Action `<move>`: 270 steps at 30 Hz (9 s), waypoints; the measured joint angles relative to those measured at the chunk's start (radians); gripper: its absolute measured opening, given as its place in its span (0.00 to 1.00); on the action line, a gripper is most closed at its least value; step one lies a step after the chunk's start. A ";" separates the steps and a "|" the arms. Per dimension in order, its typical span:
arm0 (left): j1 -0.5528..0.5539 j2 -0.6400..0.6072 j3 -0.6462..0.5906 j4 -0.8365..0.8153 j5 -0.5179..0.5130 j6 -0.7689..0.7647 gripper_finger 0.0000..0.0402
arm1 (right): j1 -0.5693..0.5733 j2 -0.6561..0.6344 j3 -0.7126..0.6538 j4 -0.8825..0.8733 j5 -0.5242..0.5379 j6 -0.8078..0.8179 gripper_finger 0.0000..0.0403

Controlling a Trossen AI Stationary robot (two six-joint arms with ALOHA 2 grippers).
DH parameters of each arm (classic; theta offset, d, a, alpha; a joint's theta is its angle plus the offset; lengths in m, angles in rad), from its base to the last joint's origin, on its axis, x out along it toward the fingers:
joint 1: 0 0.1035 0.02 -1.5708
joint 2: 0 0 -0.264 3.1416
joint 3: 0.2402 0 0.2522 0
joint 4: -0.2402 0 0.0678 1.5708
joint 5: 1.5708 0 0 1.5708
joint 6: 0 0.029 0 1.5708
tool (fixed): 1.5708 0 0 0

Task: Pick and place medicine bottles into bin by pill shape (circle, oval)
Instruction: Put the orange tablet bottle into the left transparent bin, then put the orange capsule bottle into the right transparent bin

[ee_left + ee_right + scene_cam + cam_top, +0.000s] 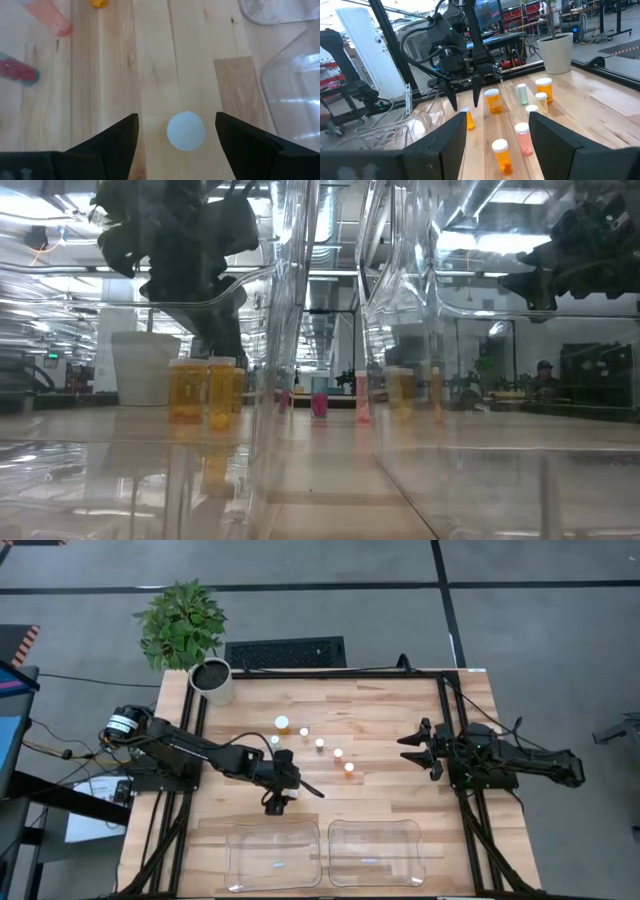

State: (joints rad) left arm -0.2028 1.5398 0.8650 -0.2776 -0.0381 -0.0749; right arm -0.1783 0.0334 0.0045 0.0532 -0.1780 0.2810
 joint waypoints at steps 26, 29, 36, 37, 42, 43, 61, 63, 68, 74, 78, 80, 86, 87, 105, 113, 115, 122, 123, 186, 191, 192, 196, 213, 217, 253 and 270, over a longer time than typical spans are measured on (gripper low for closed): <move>-0.021 0.064 0.002 -0.004 0.021 0.022 0.60 | 0.000 0.000 0.000 0.000 0.000 0.000 0.56; -0.026 0.068 0.004 0.006 -0.003 0.023 0.60 | 0.002 0.005 0.000 0.002 0.000 0.000 0.56; -0.027 0.064 0.005 0.006 -0.012 0.028 0.60 | 0.001 0.010 0.000 0.005 0.000 0.000 0.56; -0.027 0.064 0.005 0.007 -0.014 0.030 0.60 | 0.001 0.009 0.000 0.005 0.000 0.000 0.56; -0.027 0.064 0.005 0.006 -0.029 0.033 0.55 | 0.001 0.009 0.000 0.006 0.000 0.000 0.56; -0.027 0.064 0.005 0.006 -0.039 0.034 0.52 | 0.001 0.009 0.000 0.006 0.000 0.000 0.56; -0.027 0.064 0.005 -0.001 -0.056 0.009 0.30 | 0.001 0.009 0.000 0.009 0.000 0.000 0.56; -0.027 0.063 0.005 -0.001 -0.056 -0.005 0.30 | 0.001 0.009 0.000 0.009 0.000 0.000 0.56; -0.027 0.063 0.081 -0.098 -0.056 -0.024 0.28 | 0.001 0.009 0.000 0.009 0.000 0.000 0.56; -0.032 0.063 0.250 -0.285 -0.103 -0.023 0.28 | 0.001 0.009 0.000 0.009 0.000 0.000 0.56; -0.054 0.063 0.377 -0.411 -0.123 -0.024 0.29 | 0.001 0.009 0.000 0.009 0.000 0.000 0.56; -0.075 0.063 0.445 -0.462 -0.145 -0.030 0.29 | 0.001 0.009 0.000 0.009 0.000 0.000 0.56; -0.161 0.062 0.622 -0.573 -0.186 -0.069 0.29 | 0.001 0.009 0.000 0.009 0.000 -0.001 0.56; -0.180 0.062 0.645 -0.580 -0.187 -0.077 0.29 | 0.001 0.009 0.000 0.010 0.000 -0.001 0.56; -0.463 0.065 0.513 -0.372 -0.308 -0.448 0.29 | 0.001 0.009 0.000 0.009 0.000 -0.001 0.56; -0.507 0.066 0.338 -0.358 -0.294 -0.700 0.29 | 0.001 0.008 0.000 0.008 -0.001 0.007 0.56; -0.521 0.066 0.299 -0.352 -0.282 -0.777 0.29 | 0.001 0.009 0.000 0.008 -0.001 0.007 0.56; -0.608 0.066 0.230 -0.321 -0.263 -0.985 0.29 | 0.001 0.009 0.000 0.008 -0.001 0.007 0.56; -0.620 0.066 0.227 -0.323 -0.265 -1.012 0.29 | 0.001 0.008 0.000 0.008 -0.001 0.007 0.56; -0.706 0.294 0.389 -0.595 -0.319 -1.134 0.29 | 0.001 0.008 0.000 0.006 0.000 0.007 0.56; -0.704 0.294 0.389 -0.574 -0.310 -1.111 0.30 | 0.001 0.008 0.000 0.006 0.000 0.007 0.56; -0.704 0.294 0.389 -0.569 -0.307 -1.110 0.31 | 0.001 0.008 0.000 0.006 -0.001 0.007 0.56; -0.704 0.294 0.389 -0.569 -0.305 -1.112 0.36 | 0.001 0.008 0.000 0.006 -0.001 0.007 0.56; -0.704 0.295 0.472 -0.633 -0.394 -1.124 0.58 | 0.001 0.008 0.000 0.006 0.000 0.007 0.56; -0.702 0.295 0.542 -0.727 -0.437 -1.124 0.58 | 0.001 0.008 0.000 0.006 -0.001 0.007 0.56; -0.007 -0.452 -0.168 -0.220 -0.341 -0.271 0.82 | 0.001 0.009 0.000 0.006 0.000 0.008 0.56; -0.006 -0.196 -0.198 -0.107 -0.333 -0.160 0.83 | 0.001 0.009 0.000 0.006 0.000 0.007 0.56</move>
State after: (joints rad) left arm -0.2089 1.3435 0.6674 -0.3844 -0.3714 -0.2352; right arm -0.1774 0.0420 0.0044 0.0593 -0.1783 0.2884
